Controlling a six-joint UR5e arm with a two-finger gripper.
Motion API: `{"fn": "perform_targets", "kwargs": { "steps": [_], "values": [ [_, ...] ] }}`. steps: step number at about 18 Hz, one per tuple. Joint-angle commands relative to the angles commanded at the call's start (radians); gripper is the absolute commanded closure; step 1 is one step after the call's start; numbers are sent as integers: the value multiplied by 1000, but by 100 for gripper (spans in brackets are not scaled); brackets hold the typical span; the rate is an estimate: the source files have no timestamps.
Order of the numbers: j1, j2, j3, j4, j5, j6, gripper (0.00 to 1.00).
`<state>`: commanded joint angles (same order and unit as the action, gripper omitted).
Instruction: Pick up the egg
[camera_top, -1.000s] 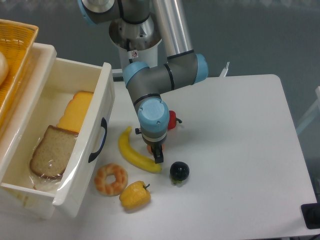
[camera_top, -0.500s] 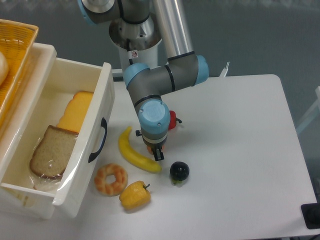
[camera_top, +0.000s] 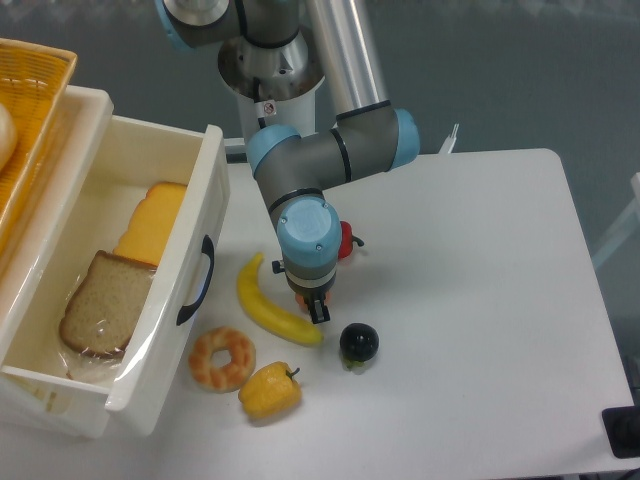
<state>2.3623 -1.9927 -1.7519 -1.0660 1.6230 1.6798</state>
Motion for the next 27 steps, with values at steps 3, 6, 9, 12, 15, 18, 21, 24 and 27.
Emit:
{"fn": "perform_targets", "kwargs": {
  "steps": [3,6,9,12,15,18,21,24,27],
  "values": [
    [6,38,43,-29,-17,-102,75],
    [9,51,84,-41,-44,-147,75],
    [21,67,135,-81,-70,-216,75],
    [21,77,210,-126,-91,-314,75],
    [29,80,233,-126,-104,-385,76],
    [52,87,242,-126,-147,-405,76],
    [74,94,244,-123,-179,-403,76],
    [92,95,244,-123,-204,-402,76],
    [95,97,239,-124,-209,-399,76]
  ]
}}
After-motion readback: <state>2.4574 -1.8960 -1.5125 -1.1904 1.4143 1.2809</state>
